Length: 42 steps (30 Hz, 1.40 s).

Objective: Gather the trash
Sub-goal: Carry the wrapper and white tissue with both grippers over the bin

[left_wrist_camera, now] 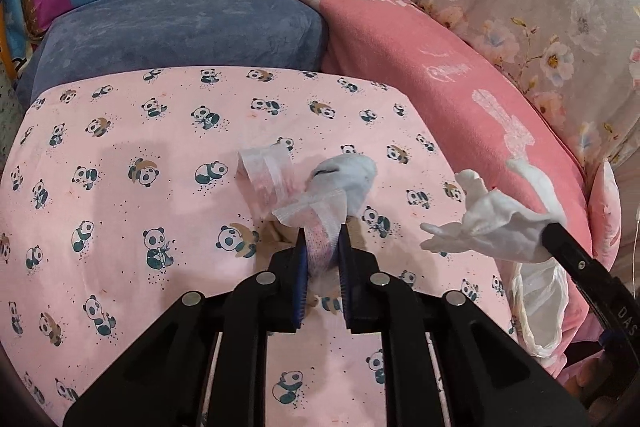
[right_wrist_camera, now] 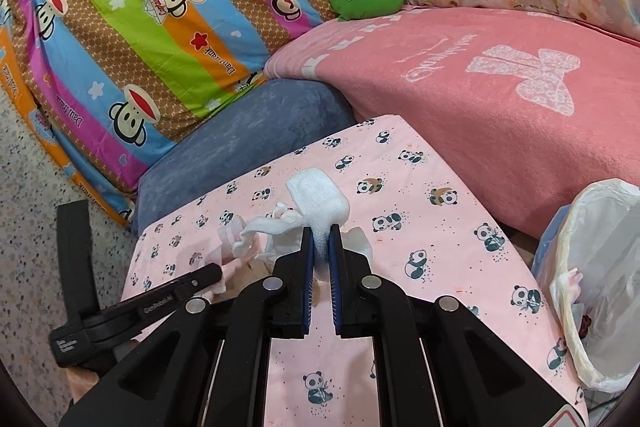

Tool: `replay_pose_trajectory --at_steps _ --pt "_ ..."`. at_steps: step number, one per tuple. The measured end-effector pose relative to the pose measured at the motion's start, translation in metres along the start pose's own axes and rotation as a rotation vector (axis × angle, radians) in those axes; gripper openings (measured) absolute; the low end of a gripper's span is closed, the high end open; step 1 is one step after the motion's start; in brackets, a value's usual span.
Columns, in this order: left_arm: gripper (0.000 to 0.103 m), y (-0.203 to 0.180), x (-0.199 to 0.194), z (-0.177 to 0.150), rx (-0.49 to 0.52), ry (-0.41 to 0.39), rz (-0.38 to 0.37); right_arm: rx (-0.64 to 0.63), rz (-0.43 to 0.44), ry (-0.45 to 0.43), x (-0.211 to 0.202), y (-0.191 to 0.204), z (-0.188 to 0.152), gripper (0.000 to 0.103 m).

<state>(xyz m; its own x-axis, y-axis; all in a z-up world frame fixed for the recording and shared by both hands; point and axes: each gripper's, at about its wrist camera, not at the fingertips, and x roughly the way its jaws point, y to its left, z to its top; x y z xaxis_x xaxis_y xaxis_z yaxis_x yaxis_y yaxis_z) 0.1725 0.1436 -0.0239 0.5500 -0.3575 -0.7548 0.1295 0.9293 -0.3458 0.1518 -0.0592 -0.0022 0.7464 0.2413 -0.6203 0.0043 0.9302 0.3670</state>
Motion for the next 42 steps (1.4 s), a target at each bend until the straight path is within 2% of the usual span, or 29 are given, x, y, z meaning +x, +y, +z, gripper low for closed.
replay_pose_trajectory --at_steps 11,20,42 --pt "0.012 -0.055 -0.024 -0.011 0.121 -0.038 -0.047 0.032 -0.001 -0.058 -0.041 -0.021 -0.002 0.009" --pt "0.011 -0.117 -0.033 -0.018 0.242 -0.053 -0.108 0.075 -0.033 -0.116 -0.078 -0.050 -0.002 0.009" --pt "0.011 -0.278 -0.023 -0.050 0.519 -0.012 -0.286 0.279 -0.207 -0.265 -0.181 -0.189 -0.021 0.009"
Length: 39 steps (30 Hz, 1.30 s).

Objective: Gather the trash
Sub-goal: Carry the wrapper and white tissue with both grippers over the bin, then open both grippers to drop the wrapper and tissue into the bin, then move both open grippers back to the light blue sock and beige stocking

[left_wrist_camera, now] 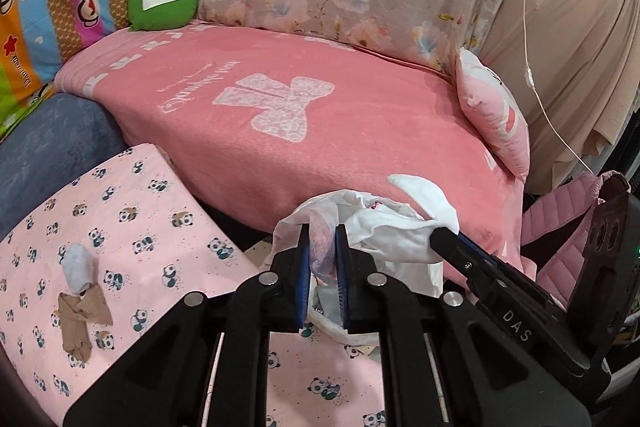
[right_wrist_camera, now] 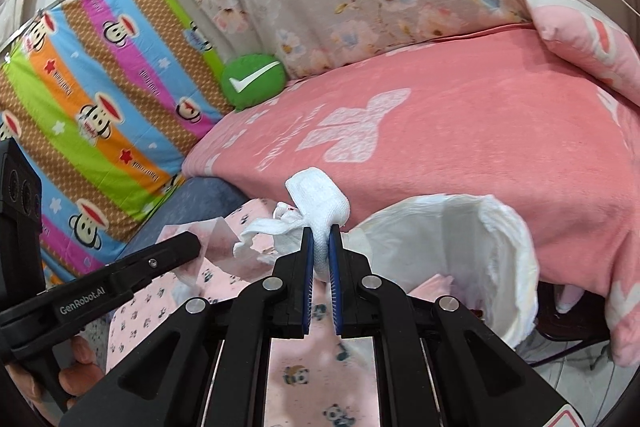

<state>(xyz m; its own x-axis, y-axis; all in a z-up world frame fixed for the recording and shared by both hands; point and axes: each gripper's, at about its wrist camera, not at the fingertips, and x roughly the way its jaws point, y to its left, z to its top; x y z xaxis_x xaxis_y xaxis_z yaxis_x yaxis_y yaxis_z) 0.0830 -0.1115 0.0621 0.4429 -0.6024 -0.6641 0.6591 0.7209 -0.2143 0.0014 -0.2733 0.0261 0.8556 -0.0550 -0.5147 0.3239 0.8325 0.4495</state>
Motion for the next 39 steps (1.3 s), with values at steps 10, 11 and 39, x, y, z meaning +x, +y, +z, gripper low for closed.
replay_pose_trajectory --at_steps 10,11,39 --pt "0.012 -0.044 0.025 0.002 0.069 0.050 -0.054 0.054 -0.048 -0.014 -0.013 -0.048 0.005 0.009" --pt "0.012 -0.046 0.026 0.002 0.072 0.052 -0.055 0.056 -0.051 -0.014 -0.012 -0.050 0.005 0.009" --pt "0.063 -0.020 0.023 -0.010 0.000 0.029 0.051 0.037 -0.051 0.010 -0.001 -0.041 -0.004 0.025"
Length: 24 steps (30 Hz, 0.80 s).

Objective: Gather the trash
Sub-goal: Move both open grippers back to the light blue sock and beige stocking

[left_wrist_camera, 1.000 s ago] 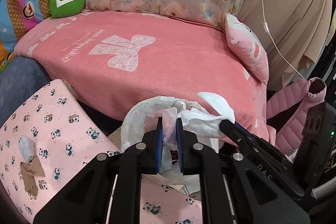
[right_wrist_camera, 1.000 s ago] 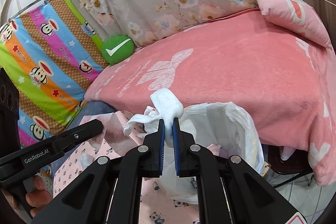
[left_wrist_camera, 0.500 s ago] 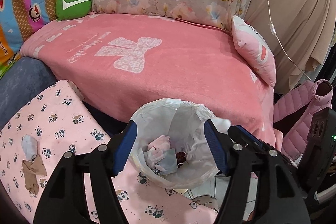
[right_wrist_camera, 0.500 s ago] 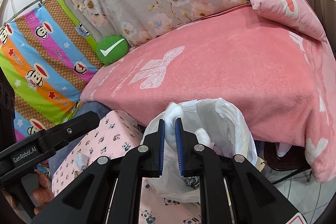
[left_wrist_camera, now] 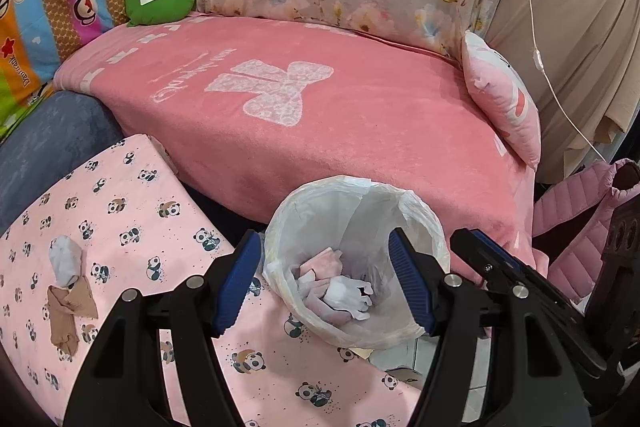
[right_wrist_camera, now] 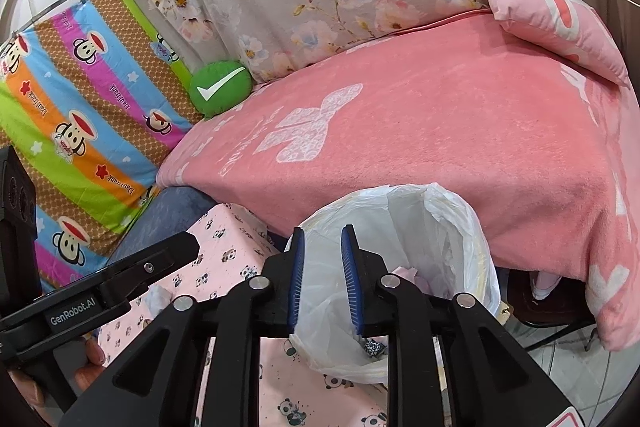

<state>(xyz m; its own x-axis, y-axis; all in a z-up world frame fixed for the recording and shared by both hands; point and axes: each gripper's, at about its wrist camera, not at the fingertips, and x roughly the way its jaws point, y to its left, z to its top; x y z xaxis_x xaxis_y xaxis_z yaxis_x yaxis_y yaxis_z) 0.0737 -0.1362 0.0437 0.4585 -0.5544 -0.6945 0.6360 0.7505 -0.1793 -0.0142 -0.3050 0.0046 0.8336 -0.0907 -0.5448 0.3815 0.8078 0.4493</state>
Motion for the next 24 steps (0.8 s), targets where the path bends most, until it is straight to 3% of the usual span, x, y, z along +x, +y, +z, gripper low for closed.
replay_pose_trajectory --at_steps 13,24 --pt "0.063 0.030 -0.009 -0.011 -0.060 -0.006 0.041 -0.059 0.024 0.036 0.009 0.032 -0.009 0.026" --pt "0.063 0.077 -0.022 -0.028 -0.146 -0.015 0.123 -0.129 0.053 0.073 0.018 0.067 -0.021 0.026"
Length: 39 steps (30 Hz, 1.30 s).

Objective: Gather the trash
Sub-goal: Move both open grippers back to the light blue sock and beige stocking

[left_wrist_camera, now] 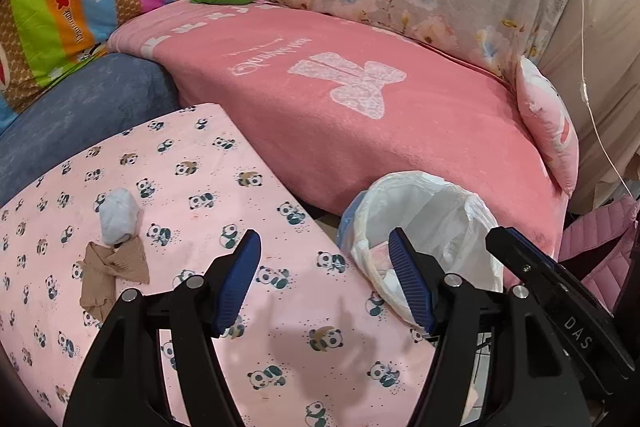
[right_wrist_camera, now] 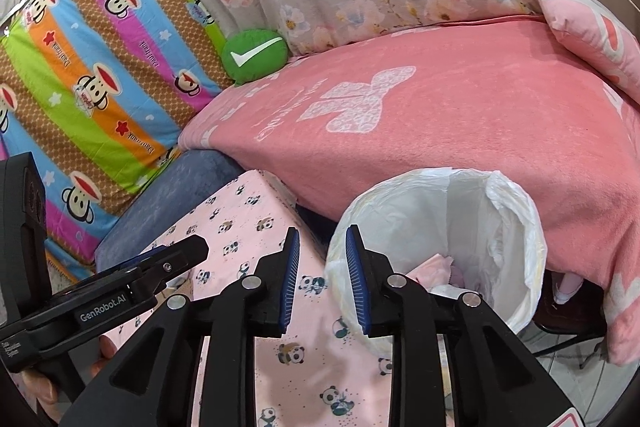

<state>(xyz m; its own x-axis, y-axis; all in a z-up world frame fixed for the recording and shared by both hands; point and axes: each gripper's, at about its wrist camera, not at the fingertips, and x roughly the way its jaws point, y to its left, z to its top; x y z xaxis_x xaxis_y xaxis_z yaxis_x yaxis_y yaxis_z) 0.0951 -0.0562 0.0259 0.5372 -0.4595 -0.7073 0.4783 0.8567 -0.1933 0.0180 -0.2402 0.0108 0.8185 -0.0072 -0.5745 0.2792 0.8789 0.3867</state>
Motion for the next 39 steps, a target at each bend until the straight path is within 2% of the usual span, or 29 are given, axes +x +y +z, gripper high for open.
replay_pose_trajectory --at_steps 3,4,6,10,24,39 --pt "0.064 0.017 -0.002 -0.003 -0.024 -0.004 0.036 -0.020 0.010 0.012 0.004 0.012 -0.003 0.030" --pt "0.065 0.022 -0.003 -0.004 -0.032 -0.005 0.050 -0.027 0.013 0.015 0.005 0.017 -0.004 0.035" --pt "0.073 0.035 -0.005 -0.007 -0.052 -0.012 0.075 -0.041 0.021 0.023 0.008 0.026 -0.007 0.038" --pt "0.074 0.058 -0.009 -0.012 -0.089 -0.014 0.113 -0.080 0.040 0.047 0.016 0.048 -0.013 0.043" --pt "0.075 0.143 -0.010 -0.041 -0.211 0.025 0.247 -0.218 0.105 0.145 0.054 0.131 -0.040 0.044" --pt "0.075 0.206 0.017 -0.062 -0.324 0.114 0.283 -0.302 0.139 0.243 0.103 0.191 -0.071 0.044"
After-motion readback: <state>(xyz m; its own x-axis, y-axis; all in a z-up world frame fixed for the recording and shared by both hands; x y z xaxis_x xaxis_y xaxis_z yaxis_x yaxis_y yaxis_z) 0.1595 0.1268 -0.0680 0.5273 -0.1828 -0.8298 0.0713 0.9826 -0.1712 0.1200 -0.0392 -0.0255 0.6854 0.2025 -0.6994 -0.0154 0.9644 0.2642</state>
